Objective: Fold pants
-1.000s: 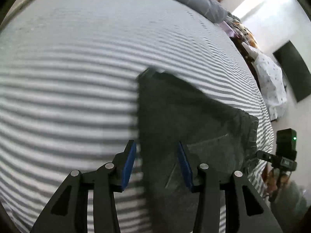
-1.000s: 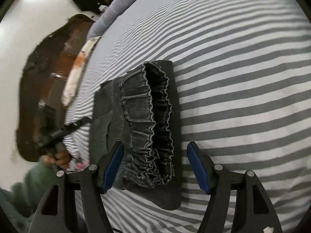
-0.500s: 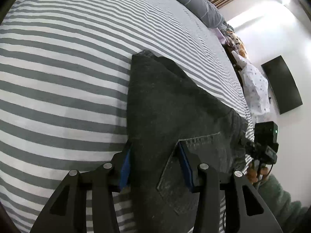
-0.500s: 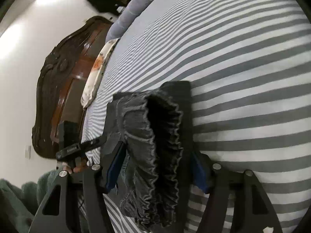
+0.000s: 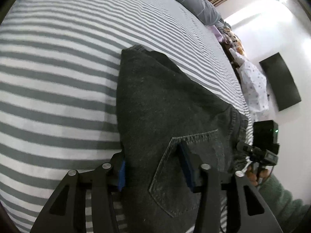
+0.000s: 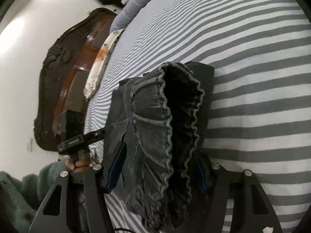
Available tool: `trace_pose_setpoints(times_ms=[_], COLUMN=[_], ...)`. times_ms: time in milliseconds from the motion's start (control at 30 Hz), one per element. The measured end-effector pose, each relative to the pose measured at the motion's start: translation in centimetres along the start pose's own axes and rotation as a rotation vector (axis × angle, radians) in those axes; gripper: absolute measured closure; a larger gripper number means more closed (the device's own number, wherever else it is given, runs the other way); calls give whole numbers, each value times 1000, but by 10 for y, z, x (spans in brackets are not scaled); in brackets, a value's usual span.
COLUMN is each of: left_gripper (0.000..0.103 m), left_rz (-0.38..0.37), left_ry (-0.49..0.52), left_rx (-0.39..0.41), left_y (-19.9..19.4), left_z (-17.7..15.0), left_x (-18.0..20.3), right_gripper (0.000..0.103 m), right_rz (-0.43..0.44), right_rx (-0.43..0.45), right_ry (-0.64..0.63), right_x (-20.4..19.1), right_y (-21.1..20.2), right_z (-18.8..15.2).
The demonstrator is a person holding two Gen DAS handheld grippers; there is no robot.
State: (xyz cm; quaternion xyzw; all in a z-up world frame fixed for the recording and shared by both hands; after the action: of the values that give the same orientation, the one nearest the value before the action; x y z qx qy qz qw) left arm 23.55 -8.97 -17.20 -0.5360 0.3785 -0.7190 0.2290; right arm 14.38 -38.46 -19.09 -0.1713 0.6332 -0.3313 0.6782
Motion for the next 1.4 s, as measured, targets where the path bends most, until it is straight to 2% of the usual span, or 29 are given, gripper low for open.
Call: trace_pose_setpoints(times_ms=[67,100,133,167,200,267,367,467,633,733,833,933,1167,1233,1267,1400], left_gripper=[45,45,48,65,72,81,83,84,84,84,84,84,82,79,74,64], left_rz=[16,32,45,56,59,32,47,39,19,40,99,152,264,307,330,408], left_ry=[2,-1,-2,0,1,-13,0,18,29,26,23,7,-52,-49,-49,-40], left_rx=[14,16,21,26,21,22,42,65,136,176,202,202,141,128,126,139], left_y=[3,4,4,3,3,0,-9,-21,-58,-82,-100,-104,-83,-76,-73,-71], left_z=[-1,-1,-1,-2,-3,-4,-6,-8,3,15,31,42,64,64,62,55], left_x=[5,8,11,13,13,11,19,27,32,25,11,-6,-49,-54,-56,-56], right_gripper=[45,60,68,71,74,76,78,78,78,78,78,78,77,73,70,46], right_rz=[-27,-53,-57,-45,-45,-88,-102,-66,-59,-46,-47,-55,-158,-193,-205,-318], right_rx=[8,12,11,20,28,38,48,43,44,42,19,-11,-72,-74,-73,-52], right_ry=[17,36,52,74,84,68,63,59,5,-20,-42,-38,-25,-11,-10,-40], right_x=[-2,-2,-1,-1,-3,-17,-34,-51,-84,-101,-114,-119,-108,-100,-97,-97], right_y=[0,0,-1,-3,-5,-7,-13,-19,-22,-12,9,33,84,88,88,84], right_z=[0,-1,-3,-5,-7,-9,-10,-7,13,37,66,88,118,119,118,104])
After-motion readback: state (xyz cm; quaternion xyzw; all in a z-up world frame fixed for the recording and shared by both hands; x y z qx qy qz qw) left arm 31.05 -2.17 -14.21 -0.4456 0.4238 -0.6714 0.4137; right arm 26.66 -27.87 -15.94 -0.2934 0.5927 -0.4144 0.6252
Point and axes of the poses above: each gripper's, at about its wrist camera, not at the fingertips, and y roughly the way its jaws point, x to its right, z to its top, the point moved 2 cm from there along y, roughly the way its jaws point, and after that the axes turned 12 degrees about -x, right-handed, at the moved point
